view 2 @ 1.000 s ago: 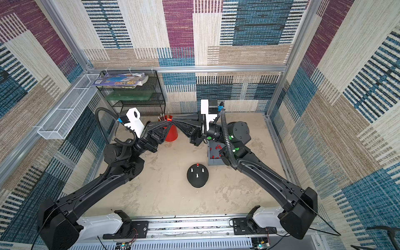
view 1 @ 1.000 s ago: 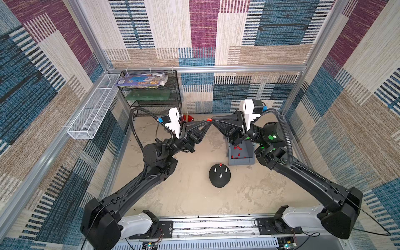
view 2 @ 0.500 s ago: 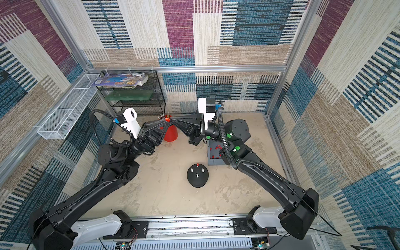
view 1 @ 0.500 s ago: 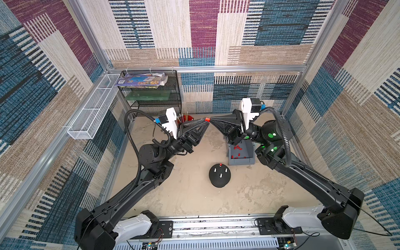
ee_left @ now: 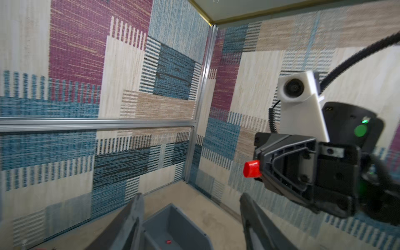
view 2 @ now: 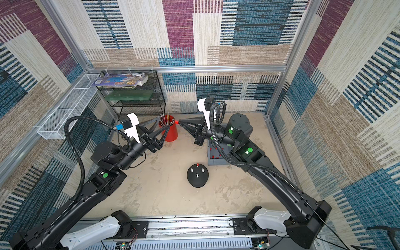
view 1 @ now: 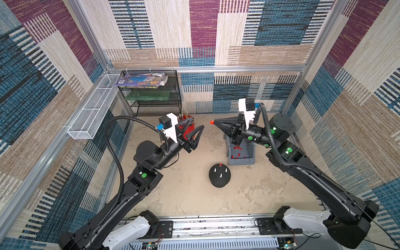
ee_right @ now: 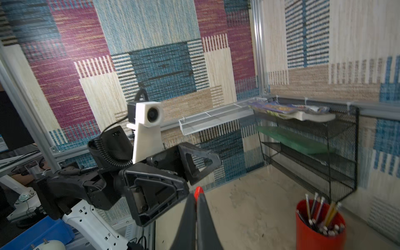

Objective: Cover the protruding screws with screw protection sleeves
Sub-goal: Pick up the screw protection sleeve from the storage box, then attach the screw protection sleeve to the screw.

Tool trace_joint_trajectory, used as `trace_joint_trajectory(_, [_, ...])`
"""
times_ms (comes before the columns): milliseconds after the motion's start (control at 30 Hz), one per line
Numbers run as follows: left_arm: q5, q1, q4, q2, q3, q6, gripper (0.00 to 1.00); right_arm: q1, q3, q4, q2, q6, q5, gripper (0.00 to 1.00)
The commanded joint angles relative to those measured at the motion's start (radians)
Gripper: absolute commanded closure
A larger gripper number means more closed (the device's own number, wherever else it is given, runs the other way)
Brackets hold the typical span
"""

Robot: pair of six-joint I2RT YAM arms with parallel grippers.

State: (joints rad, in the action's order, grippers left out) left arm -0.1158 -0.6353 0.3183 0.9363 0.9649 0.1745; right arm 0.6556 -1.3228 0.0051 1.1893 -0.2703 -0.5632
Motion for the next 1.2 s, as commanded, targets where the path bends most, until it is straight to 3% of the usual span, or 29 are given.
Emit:
trace_joint_trajectory(0, [0.153, 0.003, -0.152, -0.011, -0.014, -0.217, 0.31, -0.018, 0.025, -0.261, -0.044, 0.031, 0.083, 1.00])
trace_joint_trajectory(167, [0.139, 0.004, -0.254, -0.001, 0.029, -0.326, 0.31, -0.052, 0.022, -0.535, -0.076, 0.033, 0.156, 1.00])
trace_joint_trajectory(567, [0.096, 0.004, -0.371, 0.035, 0.086, -0.398, 0.34, -0.062, 0.100, -0.898, -0.042, 0.002, 0.220, 1.00])
trace_joint_trajectory(767, [0.074, 0.004, -0.403, 0.049, 0.101, -0.409, 0.34, -0.058, 0.126, -0.961, 0.035, 0.005, 0.242, 1.00])
trace_joint_trajectory(1167, [0.088, 0.002, -0.414, 0.044, 0.103, -0.433, 0.34, -0.035, 0.134, -0.915, 0.158, 0.010, 0.253, 1.00])
